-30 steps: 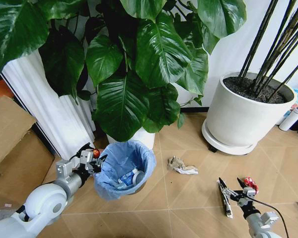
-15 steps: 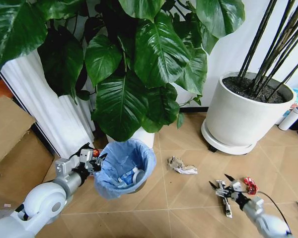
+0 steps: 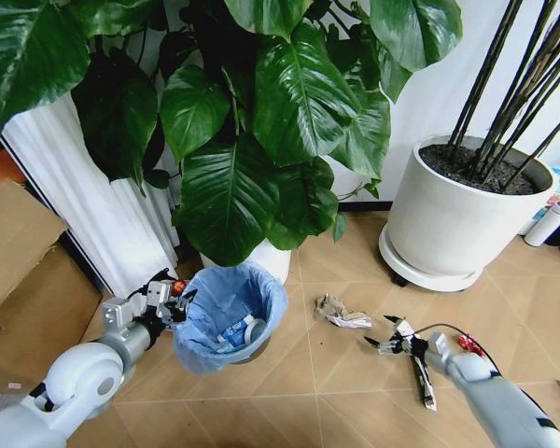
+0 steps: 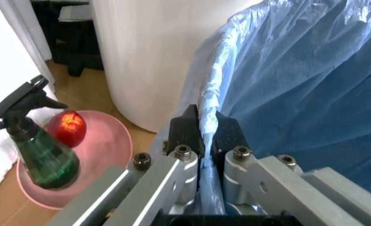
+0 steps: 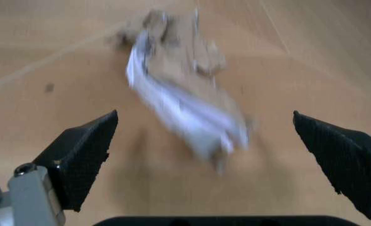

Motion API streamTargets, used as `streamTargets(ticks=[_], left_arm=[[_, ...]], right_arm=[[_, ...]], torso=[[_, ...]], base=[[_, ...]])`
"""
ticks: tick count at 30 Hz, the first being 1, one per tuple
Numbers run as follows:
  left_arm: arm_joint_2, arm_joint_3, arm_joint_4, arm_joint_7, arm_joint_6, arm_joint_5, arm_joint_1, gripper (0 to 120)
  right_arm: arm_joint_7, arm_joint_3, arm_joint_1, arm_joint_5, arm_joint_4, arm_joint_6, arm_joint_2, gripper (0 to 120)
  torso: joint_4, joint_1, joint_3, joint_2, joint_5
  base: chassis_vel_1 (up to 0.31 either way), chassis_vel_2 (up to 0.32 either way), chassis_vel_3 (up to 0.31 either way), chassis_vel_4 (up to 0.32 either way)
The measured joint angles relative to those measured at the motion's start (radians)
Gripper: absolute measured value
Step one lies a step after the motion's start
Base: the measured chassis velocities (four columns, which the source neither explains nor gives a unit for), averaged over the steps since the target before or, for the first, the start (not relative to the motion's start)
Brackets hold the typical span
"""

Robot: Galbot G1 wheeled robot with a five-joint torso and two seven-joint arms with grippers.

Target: Pick up the trash bin and place the garbage on the floor into it.

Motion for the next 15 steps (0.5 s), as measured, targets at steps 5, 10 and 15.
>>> streamTargets(ticks=[5,10,15], left_arm=[[0.002,-0.001,0.005,0.0,0.0,-0.005,-0.005,0],[0.004,-0.002,0.008,-0.001,0.0,-0.011,-0.014,0],[0.003,-0.002,0.013,-0.001,0.0,-0.013,-0.02,0]], right_arm=[[-0.007,-0.046,0.091,-0.022,-0.072,-0.002,0.062,100],[-0.004,-0.098,0.137,-0.021,-0.127,-0.018,0.104,100],[0.014,-0.117,0.149,-0.013,-0.161,-0.03,0.12,100]], torso=[[0.0003,0.0,0.0,0.0,0.0],[0.0002,0.0,0.0,0.0,0.0001],[-0.0001,0.0,0.0,0.0,0.0]], base=[[0.0,0.0,0.0,0.0],[0.0,0.0,0.0,0.0],[0.0,0.0,0.0,0.0]])
